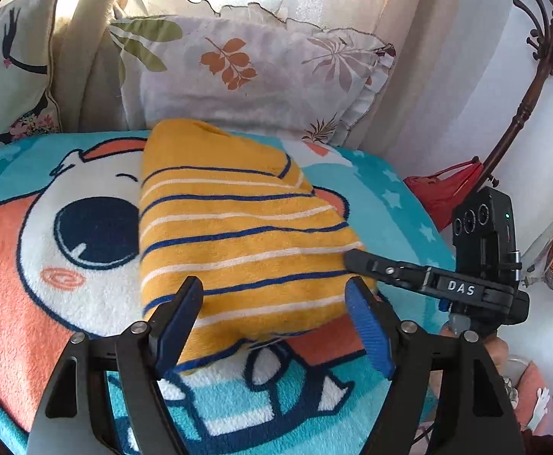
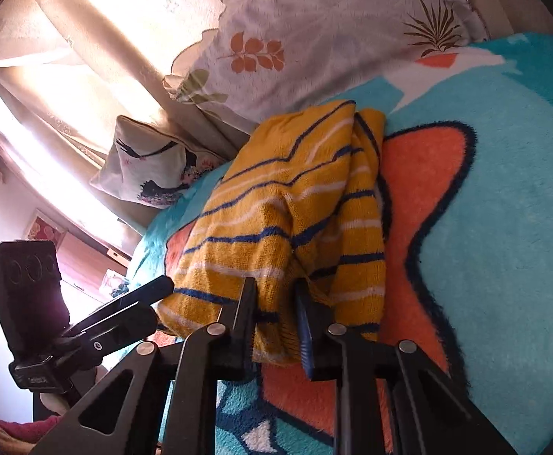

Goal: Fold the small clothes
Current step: 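Release the folded sweater with both grippers and pull them back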

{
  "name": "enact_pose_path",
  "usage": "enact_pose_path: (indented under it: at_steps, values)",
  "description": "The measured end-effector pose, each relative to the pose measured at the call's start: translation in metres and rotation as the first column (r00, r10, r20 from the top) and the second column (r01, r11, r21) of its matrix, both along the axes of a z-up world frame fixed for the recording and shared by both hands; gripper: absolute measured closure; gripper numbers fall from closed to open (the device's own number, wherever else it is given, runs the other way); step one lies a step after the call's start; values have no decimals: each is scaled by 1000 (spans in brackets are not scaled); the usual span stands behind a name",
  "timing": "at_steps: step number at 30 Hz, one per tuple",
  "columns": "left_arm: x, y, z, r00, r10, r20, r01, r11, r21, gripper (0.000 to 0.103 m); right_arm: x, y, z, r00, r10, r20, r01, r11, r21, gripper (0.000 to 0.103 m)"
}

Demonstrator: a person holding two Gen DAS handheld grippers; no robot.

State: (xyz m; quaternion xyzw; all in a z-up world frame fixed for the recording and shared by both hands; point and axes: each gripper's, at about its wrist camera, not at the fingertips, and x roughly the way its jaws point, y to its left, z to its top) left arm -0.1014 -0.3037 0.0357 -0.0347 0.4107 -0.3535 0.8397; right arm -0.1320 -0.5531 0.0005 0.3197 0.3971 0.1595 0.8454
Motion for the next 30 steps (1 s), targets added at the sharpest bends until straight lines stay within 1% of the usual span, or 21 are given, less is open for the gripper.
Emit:
enact_pose_path:
  at_steps: [2,3,4,5,6,7,8,10,11,13,14,15,16,17,19,20,22,24,28,29,30]
  values:
    - [6,10,-1,1000,28,-5,-28,1000,-11,27,-14,-12,7,998,-46,32,45,999,13,90]
    - [12,13,-5,999,44,-15,-44,999,-13,27,-20,-19,8,997,-73,27,73,997,-4,92]
    - [20,14,-11,997,64,-38,-64,998,-7,27,-25,-23,6,995,-97,11,98,995,-23,98]
    - [28,14,-21,993,82,-81,-82,997,9,27,-27,-27,0,994,-108,-16,108,994,-24,102]
    - [36,13,-33,986,97,-135,-94,995,34,27,-28,-30,-8,990,-127,-55,125,991,-38,102]
    - [41,13,-44,979,105,-173,-98,994,50,27,-29,-30,-18,983,-147,-107,138,987,-85,102]
    - [43,15,-51,975,106,-197,-100,994,40,26,-30,-31,-28,976,-159,-151,143,983,-112,102]
    - [43,21,-56,971,100,-219,-100,995,11,26,-36,-39,-34,972,-172,-160,163,984,-69,102]
    - [42,22,-56,972,93,-218,-94,996,8,26,-39,-42,-30,969,-193,-157,181,980,-87,101]
    - [39,24,-56,974,87,-209,-88,996,8,26,-44,-42,-10,961,-258,-100,230,946,-227,98]
    - [38,24,-57,974,91,-207,-91,996,8,26,-45,-40,-1,960,-269,-78,240,933,-269,98]
    - [36,24,-57,974,95,-204,-95,995,9,26,-45,-37,9,962,-267,-56,241,927,-289,98]
    - [35,24,-56,975,99,-198,-99,995,11,26,-44,-34,18,964,-264,-32,243,922,-301,94]
    - [32,25,-56,976,105,-190,-104,994,17,26,-43,-29,27,966,-258,-6,243,918,-314,86]
    - [24,28,-53,977,115,-177,-113,993,24,26,-36,-10,42,972,-231,45,231,902,-365,73]
    - [20,30,-52,978,120,-171,-117,993,29,26,-32,0,48,974,-216,65,224,893,-390,70]
    - [12,34,-47,982,133,-132,-126,990,55,26,-24,20,57,978,-182,102,209,878,-430,69]
    - [4,35,-40,987,147,-69,-140,985,99,26,-12,39,62,981,-145,128,188,873,-450,69]
    - [-6,40,-33,984,177,33,-180,968,172,26,8,57,55,986,-108,129,155,881,-447,60]
    - [-7,42,-33,982,183,51,-189,964,184,25,13,58,49,986,-119,117,160,873,-460,59]
    - [-8,44,-32,982,181,57,-189,964,187,24,20,57,40,985,-145,90,171,851,-496,59]
